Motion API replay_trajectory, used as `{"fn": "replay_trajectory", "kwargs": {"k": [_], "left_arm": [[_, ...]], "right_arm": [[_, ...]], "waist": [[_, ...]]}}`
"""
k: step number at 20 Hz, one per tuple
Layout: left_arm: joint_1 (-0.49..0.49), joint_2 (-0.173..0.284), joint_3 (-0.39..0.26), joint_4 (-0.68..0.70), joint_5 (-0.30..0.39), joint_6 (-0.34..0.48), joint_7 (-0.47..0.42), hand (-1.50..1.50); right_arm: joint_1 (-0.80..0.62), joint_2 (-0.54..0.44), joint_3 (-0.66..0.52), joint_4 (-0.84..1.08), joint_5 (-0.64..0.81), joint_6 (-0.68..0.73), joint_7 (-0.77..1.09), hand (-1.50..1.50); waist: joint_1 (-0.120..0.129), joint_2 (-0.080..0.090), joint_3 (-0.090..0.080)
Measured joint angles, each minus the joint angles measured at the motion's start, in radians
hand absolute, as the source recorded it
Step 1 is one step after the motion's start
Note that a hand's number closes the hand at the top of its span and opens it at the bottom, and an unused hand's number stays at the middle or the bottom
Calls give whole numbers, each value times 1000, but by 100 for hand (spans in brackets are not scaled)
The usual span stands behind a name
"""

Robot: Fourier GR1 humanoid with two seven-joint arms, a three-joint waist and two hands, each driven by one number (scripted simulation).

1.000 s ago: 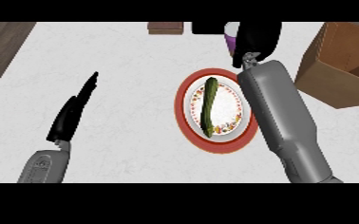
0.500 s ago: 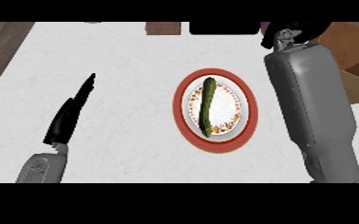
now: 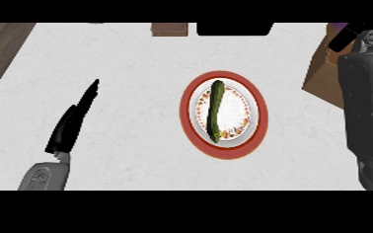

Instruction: Pick the can from the plate and place it in the cardboard box

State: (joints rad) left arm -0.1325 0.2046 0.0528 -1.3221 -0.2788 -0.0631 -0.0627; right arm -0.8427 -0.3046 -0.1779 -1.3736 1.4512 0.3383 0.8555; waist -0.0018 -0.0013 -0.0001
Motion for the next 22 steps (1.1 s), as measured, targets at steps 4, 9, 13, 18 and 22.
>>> {"fn": "replay_trajectory", "kwargs": {"k": [4,9,13,18,22], "left_arm": [[7,-5,-4,-25,-3,-1,15,0],[-4,-3,1,-9,-8,0,3,0],[4,-1,1,-11,-11,-1,-8,0],[10,-15,-11,-36,-16,1,12,0],[9,-6,-2,-32,-11,-6,7,0]], "right_arm": [[66,-66,-60,11,-42,-7,-53,150],[85,-97,-163,113,-129,8,-84,-150],[112,-105,-257,198,-234,14,-143,-150],[136,-106,-312,251,-330,-132,-300,-150],[130,-59,-367,229,-414,-297,-398,-150]], "waist": [[1,0,0],[4,2,0],[5,3,0],[10,-4,-7],[11,1,-2]]}}
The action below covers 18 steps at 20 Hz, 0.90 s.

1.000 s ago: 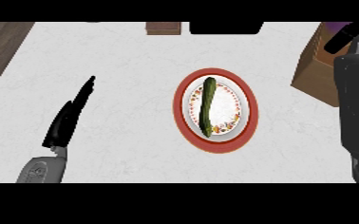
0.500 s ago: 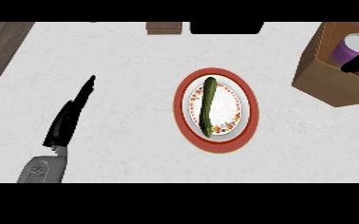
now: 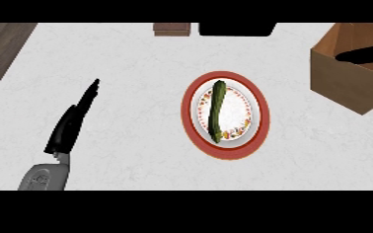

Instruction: Pick the can from the plate and place it in the cardboard box

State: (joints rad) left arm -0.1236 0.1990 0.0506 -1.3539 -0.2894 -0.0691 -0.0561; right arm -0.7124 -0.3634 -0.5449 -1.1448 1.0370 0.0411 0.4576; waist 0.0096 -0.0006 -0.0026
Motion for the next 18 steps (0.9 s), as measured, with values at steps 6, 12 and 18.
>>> {"fn": "replay_trajectory", "kwargs": {"k": [6,12,18], "left_arm": [[-29,0,2,10,-1,-5,11,0],[-16,-4,3,0,-1,-3,22,0],[8,-13,-1,-12,-1,-5,10,0]], "right_arm": [[-23,29,-109,53,-151,-181,-121,-150],[29,29,-234,73,-324,-305,-268,-150],[97,-31,-332,113,-492,-358,-453,-150]], "waist": [[0,4,3],[-5,3,4],[-6,3,4]]}}
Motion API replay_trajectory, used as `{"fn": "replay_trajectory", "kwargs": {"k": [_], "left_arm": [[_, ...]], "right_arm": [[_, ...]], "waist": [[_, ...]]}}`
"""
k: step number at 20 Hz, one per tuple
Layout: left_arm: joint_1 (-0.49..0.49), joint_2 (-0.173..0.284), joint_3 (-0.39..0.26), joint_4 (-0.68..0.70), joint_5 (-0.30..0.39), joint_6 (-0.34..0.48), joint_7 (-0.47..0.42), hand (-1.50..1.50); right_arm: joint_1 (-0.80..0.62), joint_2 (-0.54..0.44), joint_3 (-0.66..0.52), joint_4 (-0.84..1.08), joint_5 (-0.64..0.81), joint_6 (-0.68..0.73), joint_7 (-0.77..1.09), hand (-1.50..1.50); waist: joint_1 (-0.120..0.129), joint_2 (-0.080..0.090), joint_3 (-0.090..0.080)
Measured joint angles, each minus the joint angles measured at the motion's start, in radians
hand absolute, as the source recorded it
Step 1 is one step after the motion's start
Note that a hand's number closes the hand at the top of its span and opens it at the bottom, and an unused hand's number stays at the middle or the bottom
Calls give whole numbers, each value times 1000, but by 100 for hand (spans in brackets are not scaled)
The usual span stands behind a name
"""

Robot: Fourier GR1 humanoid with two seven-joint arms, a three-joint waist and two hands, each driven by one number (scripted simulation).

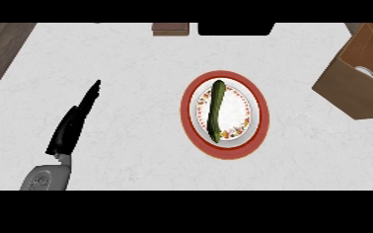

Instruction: Pick the can from the plate and place it in the cardboard box

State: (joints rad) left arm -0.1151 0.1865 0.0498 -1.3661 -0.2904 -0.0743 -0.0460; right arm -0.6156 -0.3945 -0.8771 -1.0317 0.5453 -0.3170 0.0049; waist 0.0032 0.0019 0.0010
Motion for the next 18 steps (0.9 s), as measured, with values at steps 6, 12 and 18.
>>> {"fn": "replay_trajectory", "kwargs": {"k": [6,12,18], "left_arm": [[-13,-10,0,11,-12,14,5,0],[-28,-2,13,18,-5,0,10,0],[-32,0,21,47,-11,0,-17,0]], "right_arm": [[96,-74,-84,19,-152,11,-139,-150],[221,-106,-141,56,-287,43,-278,-150],[300,-177,-135,166,-372,78,-383,-150]], "waist": [[-5,-1,0],[-6,-2,-1],[-4,-1,-1]]}}
